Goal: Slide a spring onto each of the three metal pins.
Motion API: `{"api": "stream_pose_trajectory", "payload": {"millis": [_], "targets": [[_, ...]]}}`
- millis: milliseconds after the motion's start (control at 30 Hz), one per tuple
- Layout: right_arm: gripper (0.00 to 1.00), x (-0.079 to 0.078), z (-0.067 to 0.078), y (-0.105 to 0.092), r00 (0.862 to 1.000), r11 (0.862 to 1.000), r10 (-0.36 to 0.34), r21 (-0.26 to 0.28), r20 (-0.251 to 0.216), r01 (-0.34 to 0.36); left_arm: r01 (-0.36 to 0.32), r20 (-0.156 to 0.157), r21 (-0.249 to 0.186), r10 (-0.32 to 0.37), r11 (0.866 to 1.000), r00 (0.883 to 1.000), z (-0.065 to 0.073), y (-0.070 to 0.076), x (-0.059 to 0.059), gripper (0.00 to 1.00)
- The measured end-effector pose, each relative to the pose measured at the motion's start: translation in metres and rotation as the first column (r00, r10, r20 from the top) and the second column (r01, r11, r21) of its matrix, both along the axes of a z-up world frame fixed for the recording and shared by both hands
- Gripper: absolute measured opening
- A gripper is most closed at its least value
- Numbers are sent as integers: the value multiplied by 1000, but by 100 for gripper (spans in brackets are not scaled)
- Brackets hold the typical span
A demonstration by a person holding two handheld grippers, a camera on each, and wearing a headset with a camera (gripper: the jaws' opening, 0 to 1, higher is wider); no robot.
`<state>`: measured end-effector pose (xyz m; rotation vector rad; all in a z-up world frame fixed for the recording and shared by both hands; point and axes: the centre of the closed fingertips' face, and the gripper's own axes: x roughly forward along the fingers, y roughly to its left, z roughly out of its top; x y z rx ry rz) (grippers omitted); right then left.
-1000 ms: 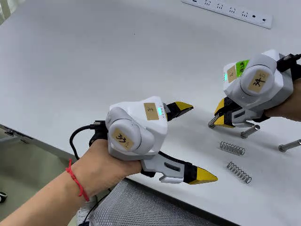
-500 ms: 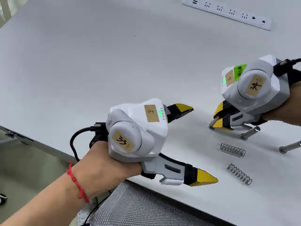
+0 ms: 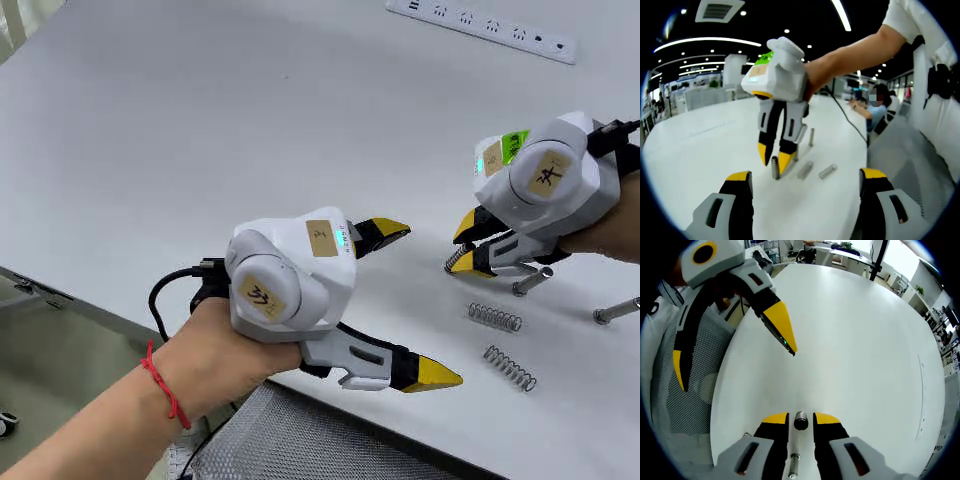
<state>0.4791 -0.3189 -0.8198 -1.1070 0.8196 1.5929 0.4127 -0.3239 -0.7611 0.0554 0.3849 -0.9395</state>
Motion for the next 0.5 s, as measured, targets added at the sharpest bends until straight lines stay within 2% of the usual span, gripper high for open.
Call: {"api": "stream_pose_trajectory", "payload": {"millis": [200,367,433,500], "targets": [[27,4,12,0,1000,998,-25,51,19,24,7,2,13,-7,1000,1000,1,-1,-1,89],[32,2,36,-1,998,991,-61,118,27,58,17,3,31,-17,999,1000,3,-2,-1,88],[34,3,40,-4,995,981,-100,165,7,97,22,5,40,-23,999,1000,5,-4,-2,88],[37,5,51,-6,991,967,-133,219,-4,131,31,8,51,-31,998,999,5,-5,-2,87]]}}
